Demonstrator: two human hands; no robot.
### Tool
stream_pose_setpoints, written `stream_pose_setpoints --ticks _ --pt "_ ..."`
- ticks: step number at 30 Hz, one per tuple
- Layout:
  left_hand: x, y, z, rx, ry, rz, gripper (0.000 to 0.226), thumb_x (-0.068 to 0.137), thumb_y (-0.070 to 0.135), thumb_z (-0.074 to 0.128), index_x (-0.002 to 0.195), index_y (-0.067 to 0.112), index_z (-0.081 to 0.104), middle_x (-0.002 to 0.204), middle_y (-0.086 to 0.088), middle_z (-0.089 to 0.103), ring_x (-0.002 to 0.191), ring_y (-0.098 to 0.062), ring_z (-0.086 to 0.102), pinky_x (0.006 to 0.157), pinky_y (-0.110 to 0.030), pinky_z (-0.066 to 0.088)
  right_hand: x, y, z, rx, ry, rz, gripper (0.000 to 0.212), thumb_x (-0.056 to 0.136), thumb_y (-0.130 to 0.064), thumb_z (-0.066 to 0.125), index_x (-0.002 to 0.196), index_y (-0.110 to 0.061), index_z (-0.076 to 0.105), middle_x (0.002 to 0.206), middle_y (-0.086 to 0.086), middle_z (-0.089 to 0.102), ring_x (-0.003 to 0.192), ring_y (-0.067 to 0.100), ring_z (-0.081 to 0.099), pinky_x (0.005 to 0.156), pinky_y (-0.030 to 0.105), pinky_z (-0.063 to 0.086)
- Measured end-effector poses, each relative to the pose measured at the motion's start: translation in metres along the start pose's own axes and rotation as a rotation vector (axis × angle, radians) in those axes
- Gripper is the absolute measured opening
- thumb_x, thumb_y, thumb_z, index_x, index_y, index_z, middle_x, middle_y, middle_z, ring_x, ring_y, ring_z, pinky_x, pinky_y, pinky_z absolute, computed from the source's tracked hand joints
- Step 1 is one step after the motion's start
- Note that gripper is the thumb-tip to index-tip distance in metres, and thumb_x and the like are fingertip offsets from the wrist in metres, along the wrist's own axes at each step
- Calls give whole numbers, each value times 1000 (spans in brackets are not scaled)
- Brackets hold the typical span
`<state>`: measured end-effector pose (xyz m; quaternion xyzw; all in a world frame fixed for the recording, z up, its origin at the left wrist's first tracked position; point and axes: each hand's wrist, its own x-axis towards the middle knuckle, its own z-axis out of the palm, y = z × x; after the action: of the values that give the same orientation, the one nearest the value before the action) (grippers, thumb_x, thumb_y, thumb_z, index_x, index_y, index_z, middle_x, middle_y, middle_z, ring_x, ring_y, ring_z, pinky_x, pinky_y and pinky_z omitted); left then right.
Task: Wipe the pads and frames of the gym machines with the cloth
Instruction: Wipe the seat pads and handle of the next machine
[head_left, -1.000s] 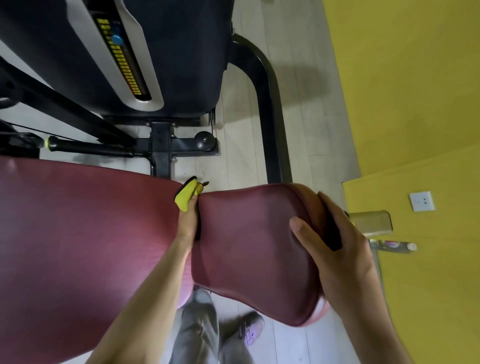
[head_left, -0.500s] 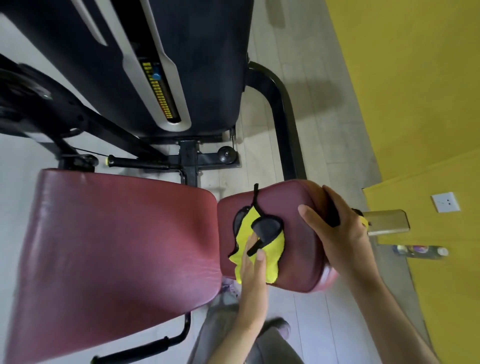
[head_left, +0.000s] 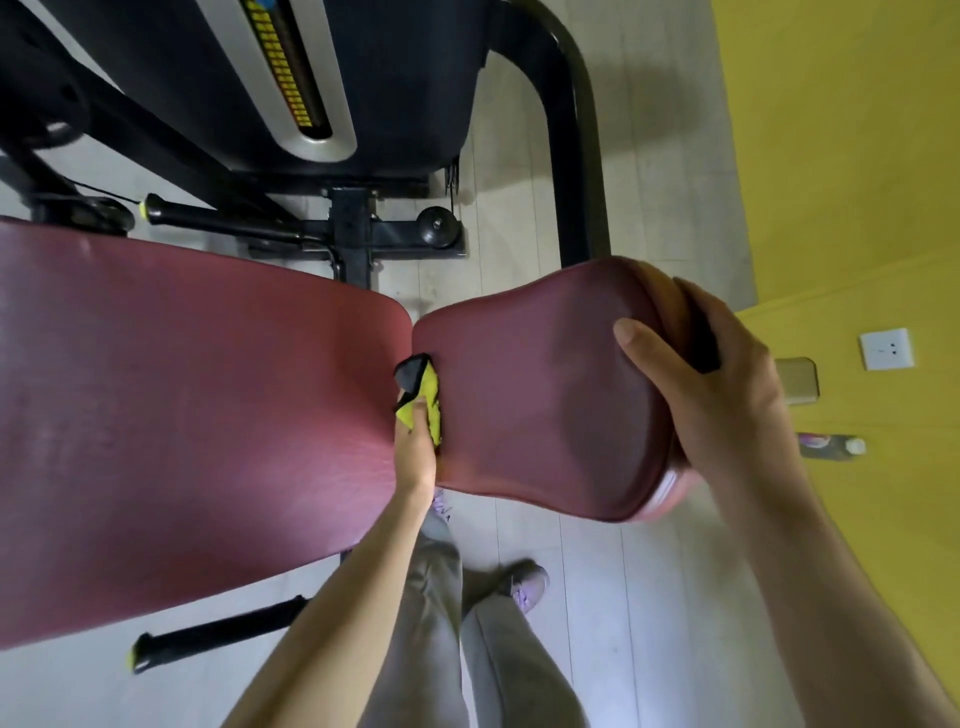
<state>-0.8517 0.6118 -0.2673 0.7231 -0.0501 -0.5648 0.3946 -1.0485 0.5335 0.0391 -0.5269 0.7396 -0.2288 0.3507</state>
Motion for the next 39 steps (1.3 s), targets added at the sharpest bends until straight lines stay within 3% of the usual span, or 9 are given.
stream_pose_setpoints --ticks 11,15,17,20,24,28,30,35,39 --pt "-181 75 13 -19 -123 2 38 63 46 67 82 16 55 63 0 49 60 -26 39 52 -37 35 -9 -19 -1 -46 -15 -7 57 94 -46 69 144 -28 52 115 -13 57 104 11 52 72 8 37" --pt "-272 86 46 -8 -290 355 48 93 31 70 139 24 59 142 -4 59 141 -23 46 99 -36 50 -10 -18 1 -58 -26 19 68 85 -64 68 143 -31 50 118 -9 62 112 23 61 94 39 51" --pt "-281 90 57 16 -317 595 49 98 29 65 143 44 53 156 21 43 154 -9 23 118 -31 33 -10 -17 0 -48 -36 33 71 81 -69 63 140 -32 51 121 -6 65 114 26 62 99 47 51" --pt "-248 69 59 61 -274 739 61 97 53 59 146 18 52 154 -5 48 148 -31 36 118 -52 33 -10 -16 -4 -68 -64 53 61 92 -58 68 142 -30 49 117 -7 60 109 21 58 92 37 45" --pt "-202 52 48 -24 -107 459 78 93 69 53 140 6 53 138 -10 62 132 -23 55 112 -35 42 -11 -17 -7 -62 -84 68 57 94 -53 65 143 -31 47 118 -11 56 107 17 52 91 34 42" --pt "-154 57 42 -143 75 224 11 99 36 58 104 29 65 93 20 70 94 -4 63 90 -24 47 -12 -20 -8 -50 -107 46 59 95 -51 65 145 -28 44 120 -12 55 107 16 54 86 31 40" --pt "-151 63 40 -183 86 153 23 86 46 62 89 23 61 78 8 58 77 -17 53 84 -35 43 -10 -18 -5 -77 -102 29 62 95 -53 63 148 -26 42 119 -13 53 107 16 53 87 29 37" --pt "-215 79 58 -271 15 222 24 98 27 64 86 13 49 75 -6 29 61 -14 28 57 -27 29 -10 -11 -7 -70 -131 -42 86 86 -73 54 154 -24 37 136 -7 57 127 22 57 101 31 42" --pt "-268 81 81 -365 23 294 36 84 43 68 98 11 63 72 8 53 62 -5 46 61 -16 41 -3 -4 -21 104 -317 -28 87 85 -89 29 156 -40 31 146 -16 49 137 16 48 116 39 37"
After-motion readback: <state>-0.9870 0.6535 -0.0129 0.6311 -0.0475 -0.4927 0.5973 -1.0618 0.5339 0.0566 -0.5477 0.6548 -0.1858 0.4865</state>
